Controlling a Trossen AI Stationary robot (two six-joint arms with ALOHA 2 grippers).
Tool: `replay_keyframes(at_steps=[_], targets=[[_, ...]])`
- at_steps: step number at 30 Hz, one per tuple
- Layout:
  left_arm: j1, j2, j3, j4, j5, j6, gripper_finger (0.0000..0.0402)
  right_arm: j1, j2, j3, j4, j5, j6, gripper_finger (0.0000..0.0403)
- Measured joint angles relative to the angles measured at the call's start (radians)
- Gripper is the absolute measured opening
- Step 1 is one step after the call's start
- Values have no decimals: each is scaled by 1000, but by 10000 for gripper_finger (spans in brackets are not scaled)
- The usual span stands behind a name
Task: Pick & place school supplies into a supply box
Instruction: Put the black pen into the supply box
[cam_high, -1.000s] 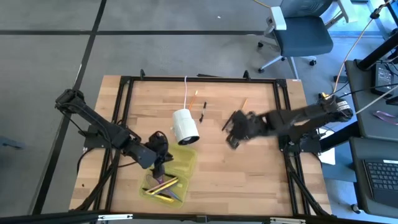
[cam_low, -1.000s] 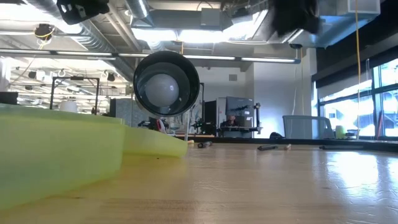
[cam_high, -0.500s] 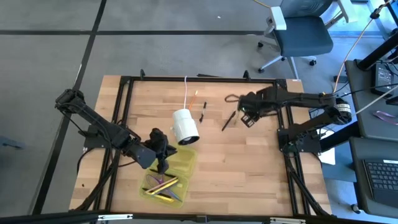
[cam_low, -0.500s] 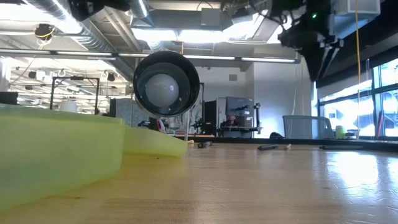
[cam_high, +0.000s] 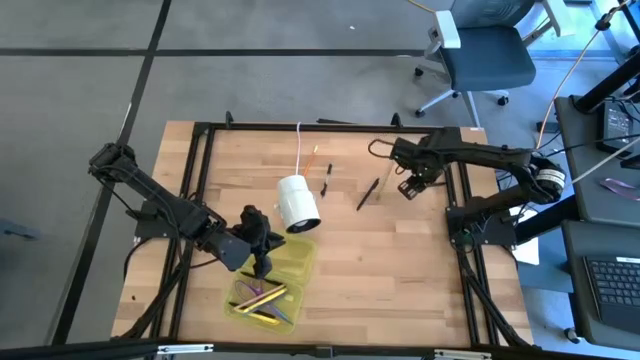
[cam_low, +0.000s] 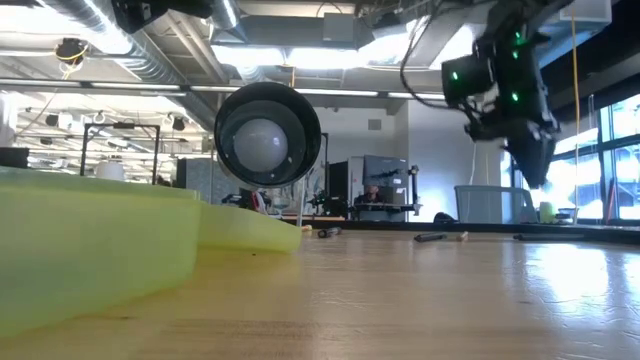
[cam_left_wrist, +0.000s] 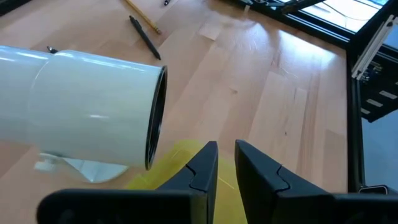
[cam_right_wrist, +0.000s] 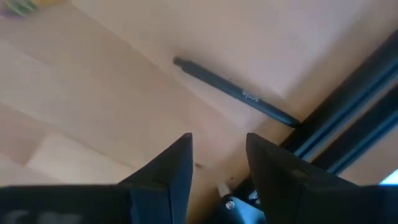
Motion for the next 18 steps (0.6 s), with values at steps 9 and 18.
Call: replay_keyframes(at_steps=[9, 18], targets=[[0, 0, 0, 0, -2, 0, 49, -26, 0, -174, 207, -10, -36, 154], [0, 0, 0, -1, -33, 1, 50, -33, 0, -186, 357, -9, -159, 154]])
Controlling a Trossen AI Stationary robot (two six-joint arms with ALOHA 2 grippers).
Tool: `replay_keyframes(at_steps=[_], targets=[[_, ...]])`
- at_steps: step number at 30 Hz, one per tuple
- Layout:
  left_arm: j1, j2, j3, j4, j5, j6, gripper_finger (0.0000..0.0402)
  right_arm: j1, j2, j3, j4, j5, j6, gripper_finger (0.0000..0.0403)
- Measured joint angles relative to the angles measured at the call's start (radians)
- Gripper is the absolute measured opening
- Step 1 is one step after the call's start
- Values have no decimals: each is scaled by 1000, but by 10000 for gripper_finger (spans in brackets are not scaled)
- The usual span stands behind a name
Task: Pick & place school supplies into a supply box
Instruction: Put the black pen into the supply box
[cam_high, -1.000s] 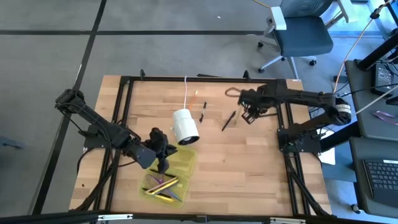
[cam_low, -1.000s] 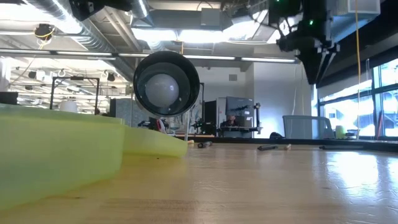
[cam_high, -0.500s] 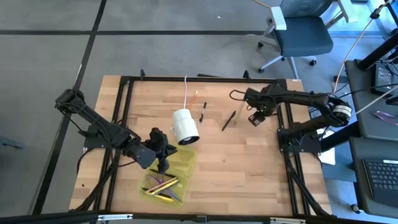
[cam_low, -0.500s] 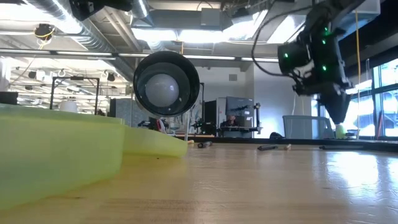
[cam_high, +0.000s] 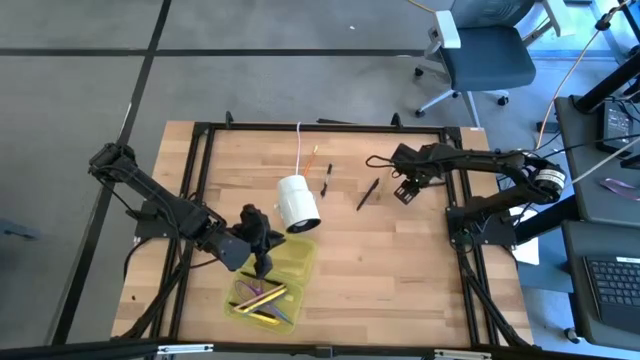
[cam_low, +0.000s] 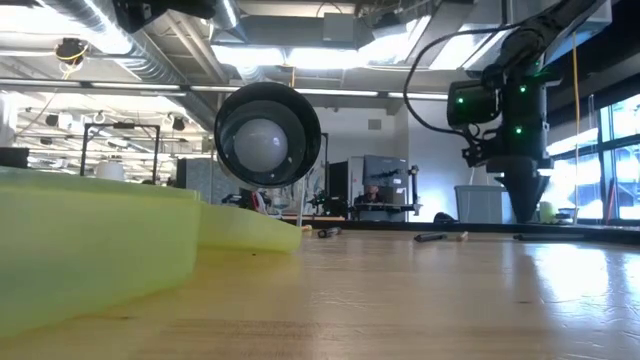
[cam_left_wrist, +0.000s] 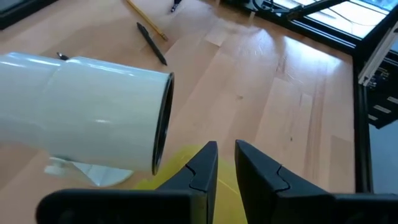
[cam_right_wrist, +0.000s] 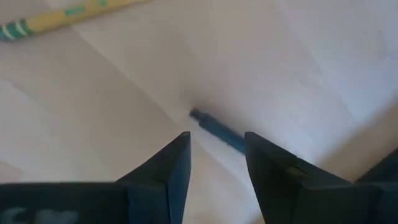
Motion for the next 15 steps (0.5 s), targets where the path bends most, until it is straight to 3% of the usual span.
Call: replay_keyframes(at_steps=[15], targets=[[0, 0, 0, 0, -20, 0, 49, -72, 122, 0, 19, -40, -176, 154]])
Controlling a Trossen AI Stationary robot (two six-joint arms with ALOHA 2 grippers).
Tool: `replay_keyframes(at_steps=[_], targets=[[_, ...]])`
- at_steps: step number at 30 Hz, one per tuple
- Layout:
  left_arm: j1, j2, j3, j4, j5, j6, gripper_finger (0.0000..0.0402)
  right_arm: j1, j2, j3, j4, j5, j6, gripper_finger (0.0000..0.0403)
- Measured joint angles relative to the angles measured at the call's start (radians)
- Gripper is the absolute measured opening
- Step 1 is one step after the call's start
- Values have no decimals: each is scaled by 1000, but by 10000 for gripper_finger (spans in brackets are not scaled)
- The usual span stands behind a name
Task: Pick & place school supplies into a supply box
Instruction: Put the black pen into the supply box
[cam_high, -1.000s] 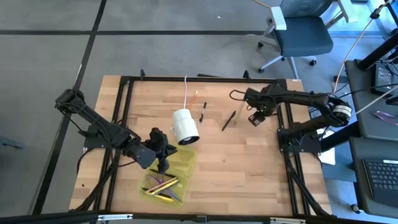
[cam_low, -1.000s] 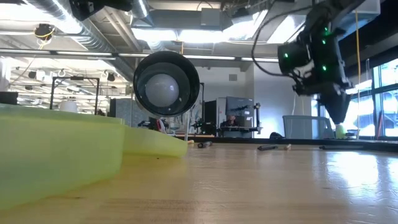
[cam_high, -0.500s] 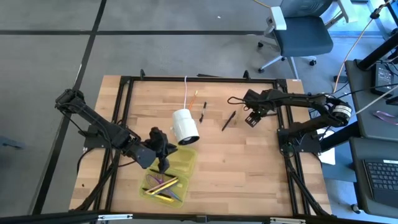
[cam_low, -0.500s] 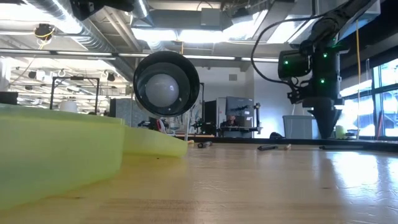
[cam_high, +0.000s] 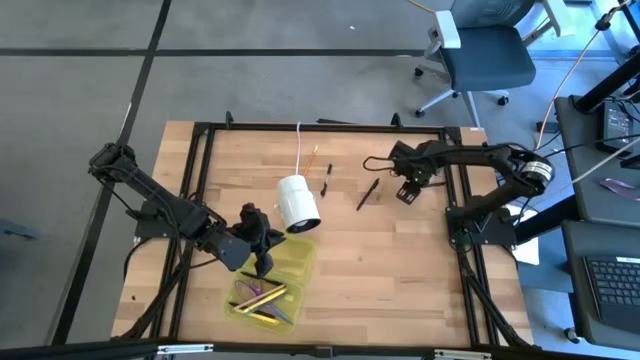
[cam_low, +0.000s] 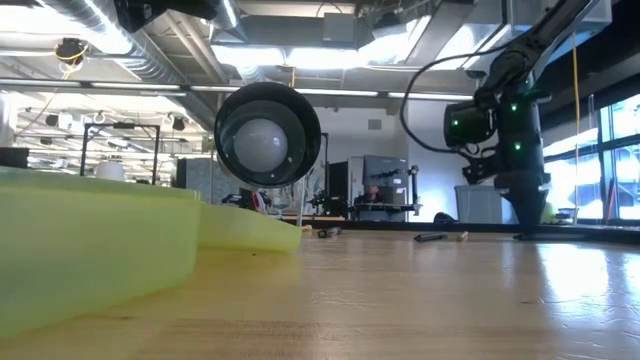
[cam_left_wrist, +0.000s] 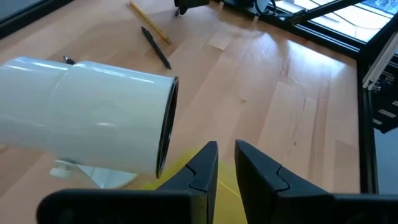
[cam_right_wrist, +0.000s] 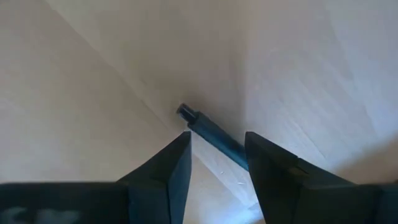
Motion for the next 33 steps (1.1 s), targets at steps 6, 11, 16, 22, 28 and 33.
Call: replay_keyframes(at_steps=[6, 11, 16, 22, 28, 33], targets=[[0, 0, 0, 0, -2, 0, 46, 0, 65, 8, -2, -1, -64, 154], [0, 0, 0, 0, -2, -2, 45, 1, 76, 9, 1, 15, -111, 154], [0, 0, 0, 0, -2, -3, 43, -12, 78, 9, 2, -10, -110, 131], [0, 0, 0, 0, -2, -3, 45, -21, 80, 9, 1, -39, -84, 59], [0, 0, 0, 0, -11, -3, 41, -15, 80, 9, 4, -65, 9, 36], [0, 0, 0, 0, -19, -3, 41, 40, 80, 9, 1, -64, 104, 41]])
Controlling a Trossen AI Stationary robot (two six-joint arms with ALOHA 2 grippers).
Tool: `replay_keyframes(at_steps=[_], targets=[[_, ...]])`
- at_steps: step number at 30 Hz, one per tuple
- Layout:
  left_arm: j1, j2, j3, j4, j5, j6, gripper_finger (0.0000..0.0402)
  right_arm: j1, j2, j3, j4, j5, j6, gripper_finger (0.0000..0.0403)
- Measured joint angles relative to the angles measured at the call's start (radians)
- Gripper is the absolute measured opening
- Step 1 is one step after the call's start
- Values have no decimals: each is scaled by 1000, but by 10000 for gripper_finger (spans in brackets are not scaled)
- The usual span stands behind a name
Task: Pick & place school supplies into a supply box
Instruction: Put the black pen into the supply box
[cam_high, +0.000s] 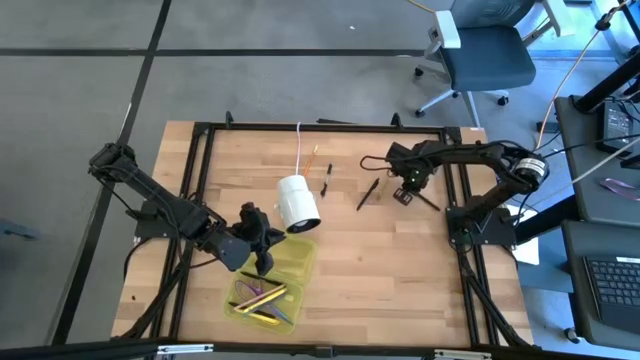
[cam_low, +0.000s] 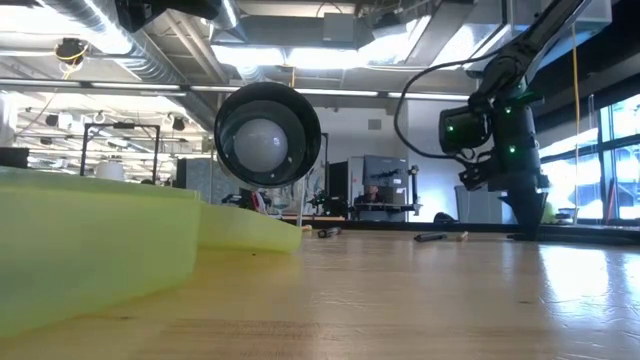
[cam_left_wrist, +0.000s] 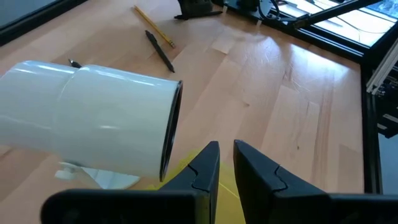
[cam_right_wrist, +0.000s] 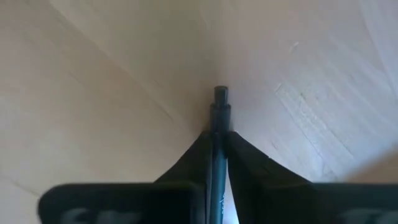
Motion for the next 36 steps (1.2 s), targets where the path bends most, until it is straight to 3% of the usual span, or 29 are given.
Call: replay_keyframes(at_steps=[9, 16, 25, 30, 36], targets=[[0, 0, 0, 1, 2, -6, 38, 137, 7, 32, -48, 0, 102, 37], [0, 0, 0, 15, 25, -32, 42, 219, 10, 96, -64, -174, 122, 36], [0, 0, 0, 64, 55, -26, 38, 376, 8, 204, -60, -226, 170, 37], [0, 0, -6, 175, 57, 38, 44, 512, 7, 352, -42, -254, 239, 39], [0, 0, -97, 501, 137, 213, 67, 686, 6, 614, 97, -222, 267, 38]])
